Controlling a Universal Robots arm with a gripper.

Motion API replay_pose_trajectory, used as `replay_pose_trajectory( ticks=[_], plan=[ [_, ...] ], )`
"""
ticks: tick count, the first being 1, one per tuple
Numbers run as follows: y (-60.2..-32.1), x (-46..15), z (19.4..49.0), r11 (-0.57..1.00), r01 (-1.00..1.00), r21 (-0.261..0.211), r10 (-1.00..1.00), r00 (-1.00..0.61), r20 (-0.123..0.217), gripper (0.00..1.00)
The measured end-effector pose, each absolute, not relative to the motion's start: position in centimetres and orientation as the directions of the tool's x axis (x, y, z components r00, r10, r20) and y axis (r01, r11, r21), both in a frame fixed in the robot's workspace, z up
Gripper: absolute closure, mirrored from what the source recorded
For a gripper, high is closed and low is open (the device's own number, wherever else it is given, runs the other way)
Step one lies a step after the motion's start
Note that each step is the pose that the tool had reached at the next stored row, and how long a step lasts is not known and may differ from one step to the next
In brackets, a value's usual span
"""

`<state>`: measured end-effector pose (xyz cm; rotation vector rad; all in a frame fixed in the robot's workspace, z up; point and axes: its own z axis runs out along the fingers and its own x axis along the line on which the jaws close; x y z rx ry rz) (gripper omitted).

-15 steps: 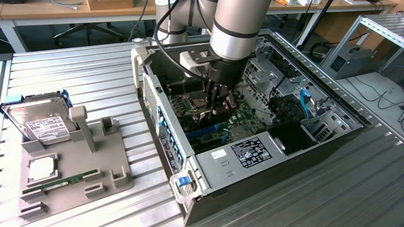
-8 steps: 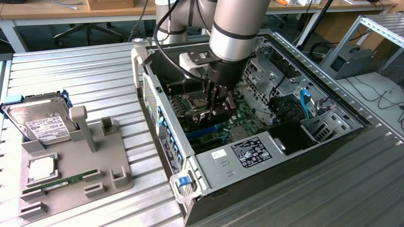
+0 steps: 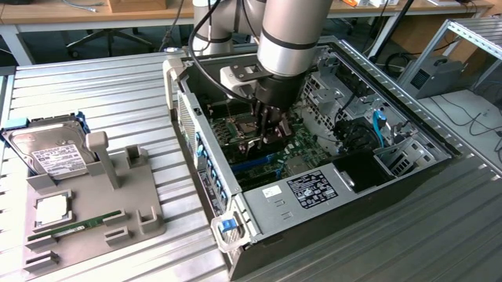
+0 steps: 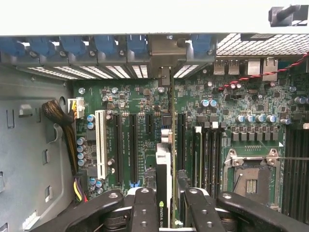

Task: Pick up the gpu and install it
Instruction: 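Insert the gpu into the slot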

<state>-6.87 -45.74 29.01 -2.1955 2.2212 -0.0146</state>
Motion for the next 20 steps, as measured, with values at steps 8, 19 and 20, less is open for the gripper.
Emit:
replay_pose_trajectory(
  ticks=[8, 19, 20],
  plan=[
    [-45.77, -6.89, 28.64, 0.012, -1.000, -0.020, -1.000, -0.012, -0.006, 0.73],
    [-45.80, -6.74, 28.62, 0.012, -1.000, -0.020, -1.000, -0.012, -0.007, 0.73],
    [-45.80, -6.73, 28.62, 0.012, -1.000, -0.020, -1.000, -0.012, -0.007, 0.73]
  ],
)
